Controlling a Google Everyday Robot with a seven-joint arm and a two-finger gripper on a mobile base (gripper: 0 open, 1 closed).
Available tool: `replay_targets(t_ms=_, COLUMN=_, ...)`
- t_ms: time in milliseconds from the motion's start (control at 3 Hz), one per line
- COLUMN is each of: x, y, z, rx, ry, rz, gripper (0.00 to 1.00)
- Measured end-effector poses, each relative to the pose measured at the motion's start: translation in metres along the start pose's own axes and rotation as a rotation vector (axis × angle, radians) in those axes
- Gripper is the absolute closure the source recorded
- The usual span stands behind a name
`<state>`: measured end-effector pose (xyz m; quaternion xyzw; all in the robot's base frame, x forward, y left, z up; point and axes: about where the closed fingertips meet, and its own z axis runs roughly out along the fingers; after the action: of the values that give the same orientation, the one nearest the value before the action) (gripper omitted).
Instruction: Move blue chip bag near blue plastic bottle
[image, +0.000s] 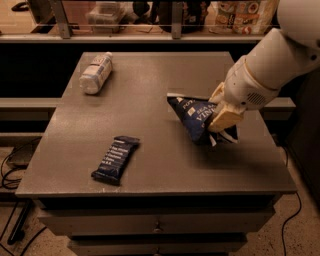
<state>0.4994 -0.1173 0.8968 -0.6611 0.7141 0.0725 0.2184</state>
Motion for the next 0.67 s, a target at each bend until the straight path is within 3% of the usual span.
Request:
replay_targets(t_ms=333, x=-0.0703, y=-0.0695, z=-0.0038, rx=0.049, ry=-0.021, rz=-0.095, gripper=1.00)
replay_targets(t_ms=667, x=-0.0703, y=-0.0695, z=-0.0038, rx=0.049, ry=-0.021, rz=-0.096, gripper=1.00)
